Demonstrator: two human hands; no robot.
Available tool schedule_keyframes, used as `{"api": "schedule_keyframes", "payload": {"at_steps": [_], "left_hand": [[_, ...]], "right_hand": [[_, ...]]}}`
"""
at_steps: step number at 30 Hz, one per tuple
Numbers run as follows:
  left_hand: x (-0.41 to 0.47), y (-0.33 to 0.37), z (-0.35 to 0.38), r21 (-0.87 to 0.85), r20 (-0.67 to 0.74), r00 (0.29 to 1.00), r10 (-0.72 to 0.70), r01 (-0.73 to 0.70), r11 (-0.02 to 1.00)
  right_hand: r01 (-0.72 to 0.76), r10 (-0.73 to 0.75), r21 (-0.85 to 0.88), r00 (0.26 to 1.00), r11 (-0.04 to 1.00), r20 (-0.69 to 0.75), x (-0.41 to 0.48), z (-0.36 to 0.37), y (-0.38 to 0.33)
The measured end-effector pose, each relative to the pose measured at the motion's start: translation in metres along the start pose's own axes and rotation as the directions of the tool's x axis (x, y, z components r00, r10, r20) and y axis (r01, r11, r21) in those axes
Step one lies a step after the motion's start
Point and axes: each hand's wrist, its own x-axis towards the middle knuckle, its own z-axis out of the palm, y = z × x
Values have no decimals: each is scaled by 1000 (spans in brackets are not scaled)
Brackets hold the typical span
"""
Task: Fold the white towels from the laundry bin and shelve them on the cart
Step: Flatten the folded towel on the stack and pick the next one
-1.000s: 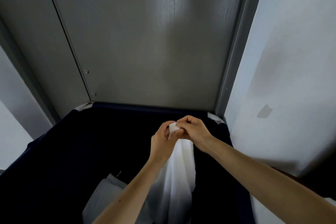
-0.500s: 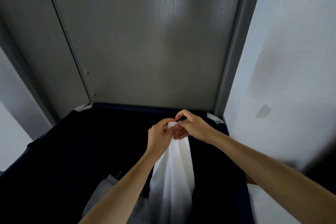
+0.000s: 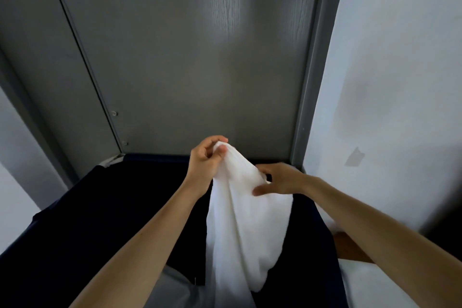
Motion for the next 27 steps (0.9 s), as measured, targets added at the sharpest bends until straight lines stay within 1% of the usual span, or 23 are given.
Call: {"api": "schedule_keyframes", "payload": {"at_steps": [2,5,7,10,12,15,16,18,20,21,23,25,27], "left_hand": [[10,-1,-8,-26,-126,992,-9,6,1000],[26,-8,-27,-85,-317,947,-43,17,996],[33,-13,-36,-75,-373,927,-42,16,997],[31,-25,-43,50,-421,906,-37,64,997],[27,-38,-50,143,-449,892,-56,133,981],[23,-50,-59,291,-447,893,-56,204,935],[23,-51,-61,349,-440,897,-50,222,911],[20,-53,-67,458,-406,913,-42,243,855],[17,-57,-73,522,-387,920,-62,274,808],[15,-59,-77,536,-393,916,-82,300,789],[13,-62,-84,543,-413,904,-108,339,768],[11,-65,-93,552,-421,899,-122,360,752],[11,-66,-98,563,-411,902,-130,364,742]], "right_hand": [[-55,56,-28,998,998,29,-2,5,17],[-130,133,-56,990,990,45,-6,9,39],[-194,198,-97,980,976,28,-6,10,51],[-234,237,-190,972,954,-7,-3,11,65],[-210,213,-263,977,942,-18,-1,13,75],[-192,187,-347,981,918,-49,-3,17,79],[-191,171,-368,981,910,-88,-2,19,80],[-188,116,-468,977,863,-177,0,20,79],[-198,61,-537,963,820,-263,3,20,74],[-184,37,-541,962,821,-271,5,21,73],[-108,-28,-522,969,846,-245,5,19,70],[11,-108,-513,981,858,-159,1,14,70],[96,-163,-582,984,808,-64,-3,9,68]]}}
